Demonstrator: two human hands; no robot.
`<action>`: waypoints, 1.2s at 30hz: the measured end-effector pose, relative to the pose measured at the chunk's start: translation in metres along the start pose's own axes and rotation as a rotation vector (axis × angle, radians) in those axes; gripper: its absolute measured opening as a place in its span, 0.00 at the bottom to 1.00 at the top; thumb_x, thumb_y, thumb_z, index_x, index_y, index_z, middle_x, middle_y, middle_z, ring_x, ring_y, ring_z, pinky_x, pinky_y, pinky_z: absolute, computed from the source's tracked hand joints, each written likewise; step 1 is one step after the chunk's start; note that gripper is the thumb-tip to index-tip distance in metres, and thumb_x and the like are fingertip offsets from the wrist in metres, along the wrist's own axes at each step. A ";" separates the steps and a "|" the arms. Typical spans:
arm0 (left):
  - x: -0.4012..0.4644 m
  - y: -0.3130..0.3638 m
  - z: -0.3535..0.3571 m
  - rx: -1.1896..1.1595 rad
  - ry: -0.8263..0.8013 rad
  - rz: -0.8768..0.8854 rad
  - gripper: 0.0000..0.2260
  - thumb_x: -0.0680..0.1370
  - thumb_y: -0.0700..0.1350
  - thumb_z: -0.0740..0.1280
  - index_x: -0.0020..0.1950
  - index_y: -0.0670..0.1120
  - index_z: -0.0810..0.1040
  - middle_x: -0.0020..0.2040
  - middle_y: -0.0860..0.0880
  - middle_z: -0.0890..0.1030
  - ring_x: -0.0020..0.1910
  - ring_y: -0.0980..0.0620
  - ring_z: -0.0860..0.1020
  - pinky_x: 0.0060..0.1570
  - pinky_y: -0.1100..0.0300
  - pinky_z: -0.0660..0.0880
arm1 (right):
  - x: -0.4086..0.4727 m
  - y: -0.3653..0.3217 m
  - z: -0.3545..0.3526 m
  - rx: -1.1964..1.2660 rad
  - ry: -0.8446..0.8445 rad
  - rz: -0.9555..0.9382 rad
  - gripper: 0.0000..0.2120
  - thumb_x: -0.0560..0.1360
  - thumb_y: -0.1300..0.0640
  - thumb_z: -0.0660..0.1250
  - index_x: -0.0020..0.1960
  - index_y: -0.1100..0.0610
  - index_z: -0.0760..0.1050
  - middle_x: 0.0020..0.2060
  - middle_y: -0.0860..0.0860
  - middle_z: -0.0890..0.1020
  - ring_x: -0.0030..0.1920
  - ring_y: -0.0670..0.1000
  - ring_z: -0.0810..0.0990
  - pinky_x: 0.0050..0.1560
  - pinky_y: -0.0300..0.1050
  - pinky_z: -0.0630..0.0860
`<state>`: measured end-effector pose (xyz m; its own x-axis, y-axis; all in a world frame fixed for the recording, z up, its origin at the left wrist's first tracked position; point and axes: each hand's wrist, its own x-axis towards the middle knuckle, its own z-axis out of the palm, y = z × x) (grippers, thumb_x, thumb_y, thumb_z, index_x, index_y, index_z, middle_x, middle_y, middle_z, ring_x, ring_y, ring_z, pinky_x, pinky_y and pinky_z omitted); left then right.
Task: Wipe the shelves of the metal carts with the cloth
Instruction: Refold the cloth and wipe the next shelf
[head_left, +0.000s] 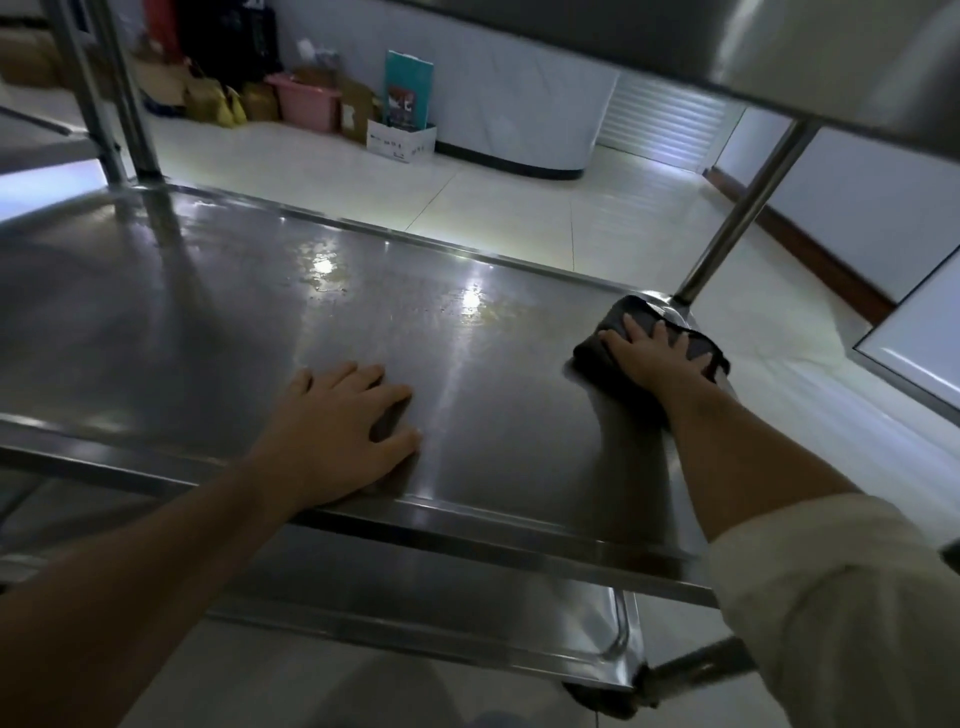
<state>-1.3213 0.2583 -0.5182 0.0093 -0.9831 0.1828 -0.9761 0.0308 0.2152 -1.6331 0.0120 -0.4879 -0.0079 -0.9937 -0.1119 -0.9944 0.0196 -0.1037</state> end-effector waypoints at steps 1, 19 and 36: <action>0.000 0.000 0.000 -0.011 0.004 -0.005 0.35 0.70 0.72 0.45 0.71 0.59 0.67 0.73 0.52 0.66 0.73 0.50 0.61 0.71 0.44 0.54 | 0.003 -0.016 0.001 0.009 0.002 -0.023 0.34 0.72 0.27 0.45 0.76 0.36 0.46 0.78 0.51 0.45 0.77 0.61 0.41 0.68 0.71 0.34; -0.011 0.013 -0.018 -0.024 0.156 -0.172 0.18 0.79 0.54 0.58 0.64 0.47 0.74 0.57 0.47 0.79 0.58 0.45 0.75 0.55 0.55 0.69 | -0.119 -0.098 0.044 -0.104 0.020 -0.487 0.29 0.74 0.28 0.41 0.73 0.30 0.43 0.78 0.45 0.44 0.77 0.54 0.41 0.72 0.65 0.38; -0.035 -0.158 -0.049 0.085 0.036 -0.200 0.34 0.73 0.70 0.46 0.72 0.56 0.66 0.73 0.51 0.67 0.71 0.47 0.65 0.70 0.45 0.62 | -0.100 -0.280 0.047 -0.005 -0.010 -0.336 0.35 0.75 0.29 0.44 0.77 0.41 0.44 0.78 0.54 0.43 0.76 0.63 0.38 0.67 0.72 0.34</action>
<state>-1.1564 0.2967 -0.5112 0.2111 -0.9609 0.1793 -0.9688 -0.1813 0.1690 -1.3489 0.1113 -0.4936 0.3213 -0.9434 -0.0824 -0.9418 -0.3092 -0.1317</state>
